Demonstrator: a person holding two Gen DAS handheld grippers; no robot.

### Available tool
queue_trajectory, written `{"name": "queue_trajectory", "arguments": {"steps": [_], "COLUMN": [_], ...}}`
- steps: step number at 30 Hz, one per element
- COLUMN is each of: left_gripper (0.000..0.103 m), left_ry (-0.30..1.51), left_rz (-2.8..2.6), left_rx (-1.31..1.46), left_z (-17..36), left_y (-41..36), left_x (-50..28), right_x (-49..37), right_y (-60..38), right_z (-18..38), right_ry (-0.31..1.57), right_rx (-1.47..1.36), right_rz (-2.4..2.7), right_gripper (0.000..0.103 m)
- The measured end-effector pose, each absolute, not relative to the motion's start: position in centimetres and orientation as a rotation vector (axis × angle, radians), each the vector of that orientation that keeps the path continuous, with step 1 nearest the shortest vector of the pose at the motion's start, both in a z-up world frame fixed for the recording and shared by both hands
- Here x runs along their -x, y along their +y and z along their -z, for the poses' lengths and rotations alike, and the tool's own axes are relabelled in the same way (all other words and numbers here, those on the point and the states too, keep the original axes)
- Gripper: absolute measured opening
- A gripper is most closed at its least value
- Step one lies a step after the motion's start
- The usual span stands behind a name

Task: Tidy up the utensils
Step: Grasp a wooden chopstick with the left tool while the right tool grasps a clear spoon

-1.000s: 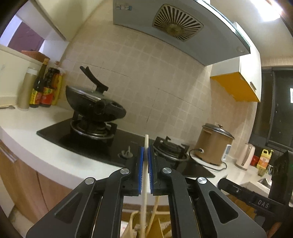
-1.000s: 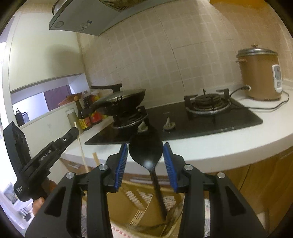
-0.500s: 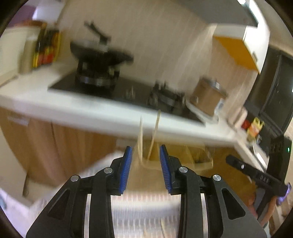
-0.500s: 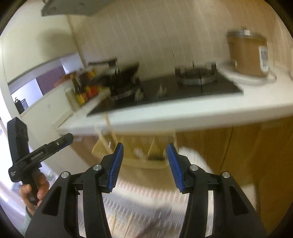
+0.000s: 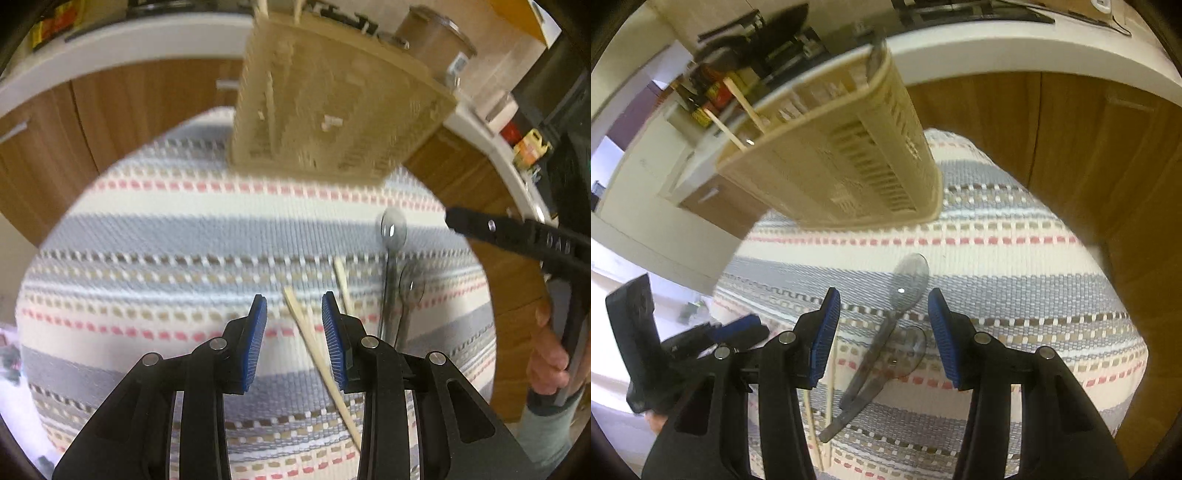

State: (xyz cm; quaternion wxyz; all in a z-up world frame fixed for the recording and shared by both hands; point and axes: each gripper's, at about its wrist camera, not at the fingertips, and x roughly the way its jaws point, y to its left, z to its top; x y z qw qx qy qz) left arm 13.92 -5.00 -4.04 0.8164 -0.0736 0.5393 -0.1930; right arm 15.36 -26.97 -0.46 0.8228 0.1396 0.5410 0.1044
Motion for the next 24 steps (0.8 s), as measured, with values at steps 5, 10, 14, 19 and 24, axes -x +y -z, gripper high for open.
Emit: {"name": "queue_trajectory", "arguments": {"steps": [5, 10, 14, 19, 24], "left_gripper": [0.027, 0.027, 0.027, 0.023, 0.004], "left_ry": [1.192, 1.163, 1.134, 1.1, 1.079], "left_rz": [0.353, 0.32, 0.275, 0.239, 0.243], "left_rx": [0.081, 0.004, -0.105, -0.165, -0.194], "left_z": [6.6, 7.2, 7.7, 8.2, 8.2], "left_y": [-6.8, -8.3, -10.6, -12.3, -12.1], "left_x": [-13.7, -13.4, -13.3, -13.1, -12.7], "right_x": [-17.5, -19.3, -20.1, -19.9, -19.3], "right_y": [-26.3, -25.4, -23.7, -20.8, -19.1], "right_z": [3.4, 5.6, 5.8, 6.1, 6.5], "right_ry": [1.248, 1.289, 1.287, 1.27, 1.261], "right_rx": [-0.312, -0.329, -0.273, -0.102, -0.006], "right_rz": [-0.151, -0.08, -0.024, 0.058, 0.007], "right_gripper": [0.046, 0.046, 0.046, 0.039, 0.031]}}
